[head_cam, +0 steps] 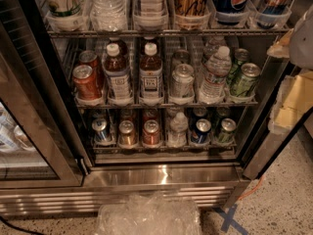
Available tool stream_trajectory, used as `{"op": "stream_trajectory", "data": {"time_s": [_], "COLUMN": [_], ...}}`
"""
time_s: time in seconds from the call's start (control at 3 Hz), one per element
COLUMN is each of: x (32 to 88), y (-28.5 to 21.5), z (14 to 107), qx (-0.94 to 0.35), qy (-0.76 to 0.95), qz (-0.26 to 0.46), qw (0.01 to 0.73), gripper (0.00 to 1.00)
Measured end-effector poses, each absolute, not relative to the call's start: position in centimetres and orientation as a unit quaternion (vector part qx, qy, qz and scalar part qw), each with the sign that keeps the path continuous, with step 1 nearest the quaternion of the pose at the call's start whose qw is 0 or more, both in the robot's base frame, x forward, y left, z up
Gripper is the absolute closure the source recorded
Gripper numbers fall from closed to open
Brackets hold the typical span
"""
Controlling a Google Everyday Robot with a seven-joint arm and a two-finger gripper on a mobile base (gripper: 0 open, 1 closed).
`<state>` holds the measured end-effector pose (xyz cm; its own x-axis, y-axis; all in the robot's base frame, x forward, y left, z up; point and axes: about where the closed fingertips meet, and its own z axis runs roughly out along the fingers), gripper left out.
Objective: Pick blue plastic bottle from middle shelf of fridge
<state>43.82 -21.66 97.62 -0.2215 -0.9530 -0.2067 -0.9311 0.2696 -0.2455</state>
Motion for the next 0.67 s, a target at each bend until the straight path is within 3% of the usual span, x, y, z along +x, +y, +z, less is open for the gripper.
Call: {"op": "stream_trajectory", "data": {"time_s": [0.67], "x": [44.0], "y": [-20.6], "z": [97.2], "qx": [-0.581], "qy": [0.793], "qz": [-0.016], "qw": [0.181], "gripper": [0.00]}}
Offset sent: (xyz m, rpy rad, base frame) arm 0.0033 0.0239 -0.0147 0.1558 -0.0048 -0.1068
